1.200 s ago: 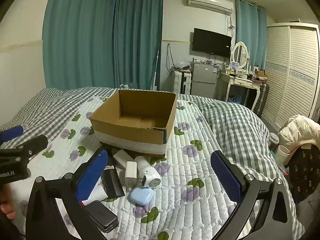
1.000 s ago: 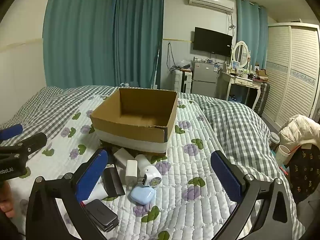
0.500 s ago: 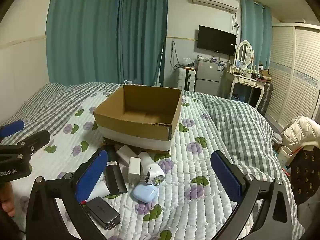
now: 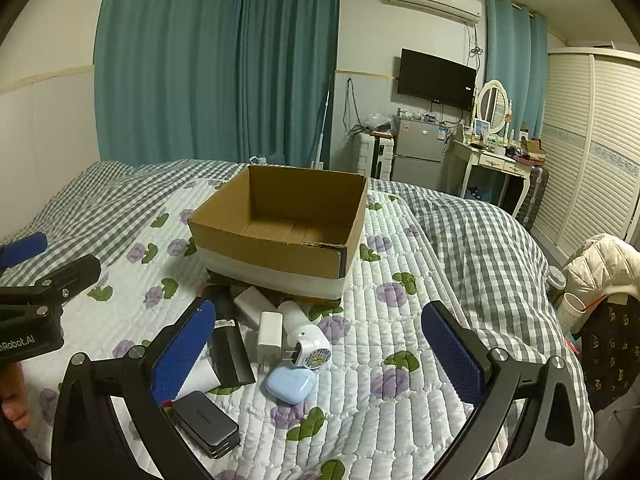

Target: Organize rigid objects

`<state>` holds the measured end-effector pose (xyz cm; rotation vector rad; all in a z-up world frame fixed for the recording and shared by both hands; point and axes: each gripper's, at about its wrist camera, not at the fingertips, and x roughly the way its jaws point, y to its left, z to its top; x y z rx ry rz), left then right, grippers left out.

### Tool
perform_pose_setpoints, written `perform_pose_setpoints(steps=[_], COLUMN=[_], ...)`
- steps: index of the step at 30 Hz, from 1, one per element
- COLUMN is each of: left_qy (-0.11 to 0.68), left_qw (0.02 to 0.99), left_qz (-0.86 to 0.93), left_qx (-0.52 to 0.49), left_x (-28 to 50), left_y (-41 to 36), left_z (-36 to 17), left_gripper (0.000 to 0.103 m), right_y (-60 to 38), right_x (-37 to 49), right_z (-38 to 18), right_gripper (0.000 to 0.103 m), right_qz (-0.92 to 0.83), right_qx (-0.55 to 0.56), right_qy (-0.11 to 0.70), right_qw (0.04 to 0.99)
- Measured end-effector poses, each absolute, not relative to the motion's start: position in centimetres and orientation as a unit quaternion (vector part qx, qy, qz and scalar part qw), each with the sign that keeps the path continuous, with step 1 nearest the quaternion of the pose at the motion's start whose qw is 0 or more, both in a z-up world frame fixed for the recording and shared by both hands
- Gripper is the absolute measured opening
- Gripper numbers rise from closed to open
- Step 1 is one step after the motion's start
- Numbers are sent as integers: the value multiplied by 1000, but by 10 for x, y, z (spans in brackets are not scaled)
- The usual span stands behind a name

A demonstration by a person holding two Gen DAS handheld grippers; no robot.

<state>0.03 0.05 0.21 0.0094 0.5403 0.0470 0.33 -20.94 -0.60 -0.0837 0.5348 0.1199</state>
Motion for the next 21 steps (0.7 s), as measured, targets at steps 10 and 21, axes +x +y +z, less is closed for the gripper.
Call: perform_pose_setpoints(steps=[10,21], left_qy=[265,270], left_qw=[964,962], left_qz=[25,36], left_qx=[18,12], left_x=[-2,0], left_y=[-4,0], left_z=[-3,-9], left_gripper=[103,103], right_y=[-208,-208], right_x=[4,5], right_z=[-8,-12], right_gripper=[103,103], right_qz=[63,59], right_qx=[-45,-47], right_qy=[269,275], right_qw=[960,959])
